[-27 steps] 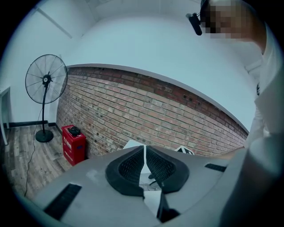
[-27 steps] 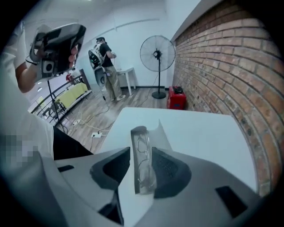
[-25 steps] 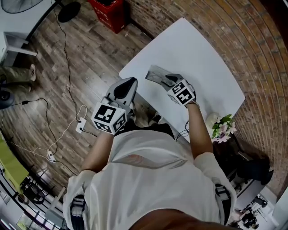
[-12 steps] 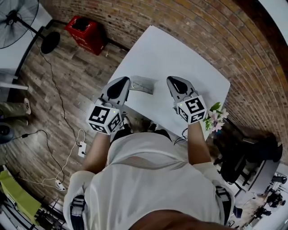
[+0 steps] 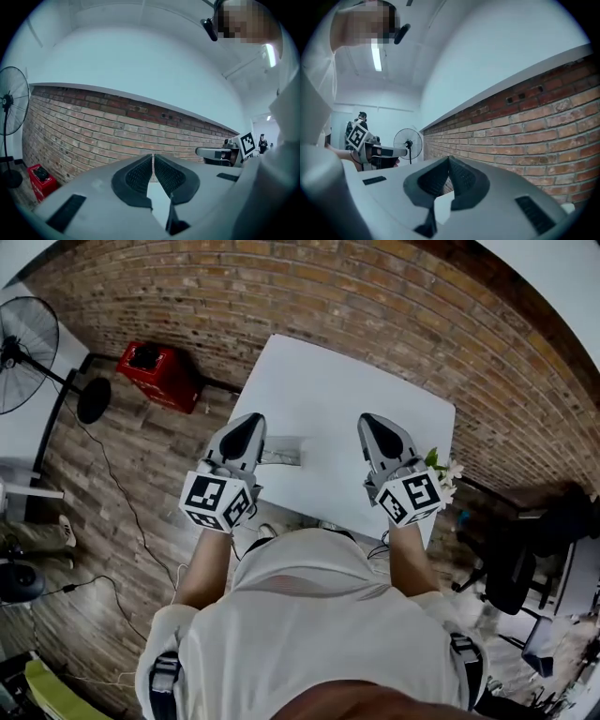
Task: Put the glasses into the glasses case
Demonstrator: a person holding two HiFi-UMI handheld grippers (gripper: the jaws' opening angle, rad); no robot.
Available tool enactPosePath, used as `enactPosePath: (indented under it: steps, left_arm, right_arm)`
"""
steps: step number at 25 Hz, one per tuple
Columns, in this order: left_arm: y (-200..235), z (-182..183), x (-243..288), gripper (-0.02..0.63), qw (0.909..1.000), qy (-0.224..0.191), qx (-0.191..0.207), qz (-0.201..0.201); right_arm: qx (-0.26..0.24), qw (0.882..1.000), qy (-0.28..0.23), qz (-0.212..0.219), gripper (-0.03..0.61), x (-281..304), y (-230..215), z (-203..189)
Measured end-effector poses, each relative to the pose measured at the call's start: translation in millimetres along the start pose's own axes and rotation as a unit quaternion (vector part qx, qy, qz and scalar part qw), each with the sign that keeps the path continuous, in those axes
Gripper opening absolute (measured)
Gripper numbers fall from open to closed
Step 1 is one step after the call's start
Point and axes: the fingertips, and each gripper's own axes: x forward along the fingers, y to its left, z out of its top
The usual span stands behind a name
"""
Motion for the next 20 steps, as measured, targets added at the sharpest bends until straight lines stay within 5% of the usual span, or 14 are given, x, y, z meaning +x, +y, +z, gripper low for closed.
enactPosePath:
  steps: [20]
  left_arm:
    - [-7.9, 14.4, 16.9, 0.026, 0.9994, -0.004, 0.008, -0.034]
  right_arm:
    - [0.001, 0.999, 0.001, 0.033, 0.051, 12.0, 12.3, 5.5]
